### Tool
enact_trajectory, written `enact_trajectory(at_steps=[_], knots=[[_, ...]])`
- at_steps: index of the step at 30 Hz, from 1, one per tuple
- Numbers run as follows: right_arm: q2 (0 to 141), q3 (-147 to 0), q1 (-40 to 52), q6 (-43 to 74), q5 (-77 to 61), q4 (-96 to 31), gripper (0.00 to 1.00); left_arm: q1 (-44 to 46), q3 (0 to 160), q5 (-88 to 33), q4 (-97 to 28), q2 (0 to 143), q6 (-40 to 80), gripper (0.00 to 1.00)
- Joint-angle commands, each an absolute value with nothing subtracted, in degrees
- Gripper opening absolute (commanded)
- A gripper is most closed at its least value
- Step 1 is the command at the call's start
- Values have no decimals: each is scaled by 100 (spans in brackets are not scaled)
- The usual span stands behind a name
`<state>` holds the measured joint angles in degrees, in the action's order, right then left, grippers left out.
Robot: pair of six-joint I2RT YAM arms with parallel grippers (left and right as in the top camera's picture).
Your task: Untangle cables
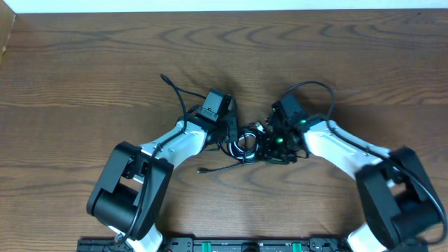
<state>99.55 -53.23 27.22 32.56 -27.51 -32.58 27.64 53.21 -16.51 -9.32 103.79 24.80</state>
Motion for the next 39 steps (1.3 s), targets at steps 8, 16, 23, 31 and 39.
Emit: enact_trajectory(at_steps=[8,16,23,31,39], knots=[[8766,-5354,2974,2757,-2386,-3369,34,2842,5378,-2928,-1142,10595,2294,8],[9083,-5345,3404,2775,-1376,-3417,34,2842,5376,-3024,-1455,10597,2294,8],[8965,-5363,3225,2775,-1498,-3964,38,2842,5376,-2930,-1601,10597,2294,8],[8490,-5463,2867,2397,-2008,-4834,47,2842,5374,-2888,-1619,10597,2292,8],[8075,-5487,2788,2397,-2003,-4276,73,2842,5371,-2613,-1619,10597,2296,9]])
